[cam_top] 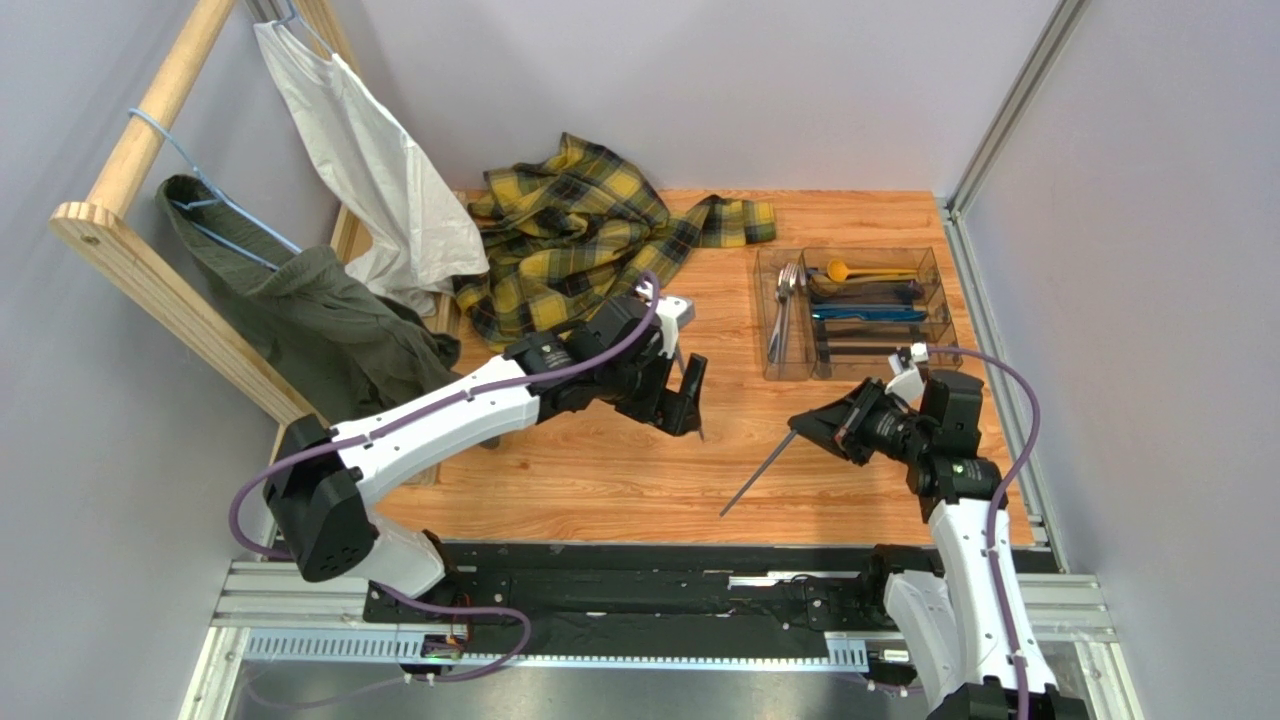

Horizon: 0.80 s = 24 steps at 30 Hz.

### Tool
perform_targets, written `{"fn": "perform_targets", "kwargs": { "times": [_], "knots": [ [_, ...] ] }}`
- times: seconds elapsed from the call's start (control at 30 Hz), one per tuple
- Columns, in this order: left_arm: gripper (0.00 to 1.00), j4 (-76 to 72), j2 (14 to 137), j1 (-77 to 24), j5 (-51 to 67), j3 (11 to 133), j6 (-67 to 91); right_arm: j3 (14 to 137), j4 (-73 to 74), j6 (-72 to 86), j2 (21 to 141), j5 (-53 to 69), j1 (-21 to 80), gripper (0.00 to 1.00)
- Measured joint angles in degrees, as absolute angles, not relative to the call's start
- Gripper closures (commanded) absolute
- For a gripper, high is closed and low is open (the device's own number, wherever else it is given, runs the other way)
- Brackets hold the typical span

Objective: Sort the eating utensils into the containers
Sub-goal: Pick up the chopstick from the center of the board.

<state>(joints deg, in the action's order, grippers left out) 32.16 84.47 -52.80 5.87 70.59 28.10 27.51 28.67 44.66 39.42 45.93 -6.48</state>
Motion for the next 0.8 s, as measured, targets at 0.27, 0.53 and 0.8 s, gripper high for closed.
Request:
{"fn": "perform_targets", "kwargs": {
  "times": [0.27,0.53,0.8],
  "knots": [
    [0.04,36.2,78.8,-47.8,5.5,69.9,25.1,35.9,30.9,41.4,45.4,41.9,-6.5,1.0],
    [0.03,41.6,77.1,-46.1,4.6,70.7,22.1,42.5,31.4,40.5,51.9,35.8,-6.5,1.0],
    [0.02,43.5,76.7,-45.7,4.5,70.7,20.5,48.7,31.2,40.7,58.1,29.6,-6.9,1.0]
  ]
}}
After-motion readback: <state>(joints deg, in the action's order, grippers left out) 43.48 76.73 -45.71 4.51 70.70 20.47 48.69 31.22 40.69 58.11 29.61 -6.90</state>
